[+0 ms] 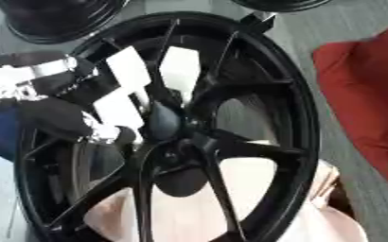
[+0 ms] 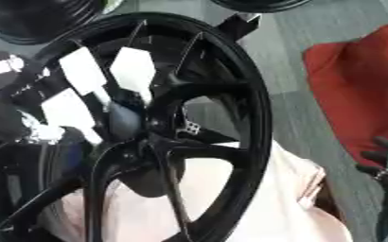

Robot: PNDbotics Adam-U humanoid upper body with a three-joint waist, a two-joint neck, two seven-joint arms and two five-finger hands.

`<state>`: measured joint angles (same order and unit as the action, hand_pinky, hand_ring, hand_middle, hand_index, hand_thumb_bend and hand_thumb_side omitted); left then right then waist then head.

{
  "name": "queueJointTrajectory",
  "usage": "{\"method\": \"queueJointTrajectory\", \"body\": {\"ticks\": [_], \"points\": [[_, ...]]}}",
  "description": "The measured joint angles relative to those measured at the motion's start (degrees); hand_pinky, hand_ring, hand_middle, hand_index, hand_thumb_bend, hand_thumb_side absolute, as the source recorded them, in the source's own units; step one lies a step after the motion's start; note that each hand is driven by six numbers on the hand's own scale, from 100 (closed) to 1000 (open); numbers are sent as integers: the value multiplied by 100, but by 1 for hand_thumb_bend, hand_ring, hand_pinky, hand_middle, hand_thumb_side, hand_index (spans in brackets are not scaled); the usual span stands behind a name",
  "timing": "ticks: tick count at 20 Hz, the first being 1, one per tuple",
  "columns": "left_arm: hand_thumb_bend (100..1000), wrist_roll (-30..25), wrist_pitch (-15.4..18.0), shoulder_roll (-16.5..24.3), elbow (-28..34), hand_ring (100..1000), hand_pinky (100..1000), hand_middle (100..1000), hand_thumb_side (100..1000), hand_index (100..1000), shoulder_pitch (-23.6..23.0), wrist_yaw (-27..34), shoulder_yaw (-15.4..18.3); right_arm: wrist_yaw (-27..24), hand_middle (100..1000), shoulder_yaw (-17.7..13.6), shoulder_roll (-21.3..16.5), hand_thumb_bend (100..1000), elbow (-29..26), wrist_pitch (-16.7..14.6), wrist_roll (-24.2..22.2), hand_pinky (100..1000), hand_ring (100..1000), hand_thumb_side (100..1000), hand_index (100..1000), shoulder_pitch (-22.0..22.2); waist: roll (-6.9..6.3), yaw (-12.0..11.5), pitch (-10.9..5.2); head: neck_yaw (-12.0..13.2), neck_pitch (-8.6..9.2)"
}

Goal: Pull the pin out of the wheel hub.

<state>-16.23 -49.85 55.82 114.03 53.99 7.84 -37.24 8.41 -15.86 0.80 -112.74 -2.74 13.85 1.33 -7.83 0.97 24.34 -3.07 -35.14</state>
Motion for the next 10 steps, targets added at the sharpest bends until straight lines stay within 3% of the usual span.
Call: {"method": "queueJointTrajectory", "body": {"ticks": [10], "points": [[460,-238,107,-49,0,481,639,473,274,620,43,-276,-2,-9,766,0,-2,100,29,0,0,593,690,900,718,2,0,-7,-1,-5,-6]]}}
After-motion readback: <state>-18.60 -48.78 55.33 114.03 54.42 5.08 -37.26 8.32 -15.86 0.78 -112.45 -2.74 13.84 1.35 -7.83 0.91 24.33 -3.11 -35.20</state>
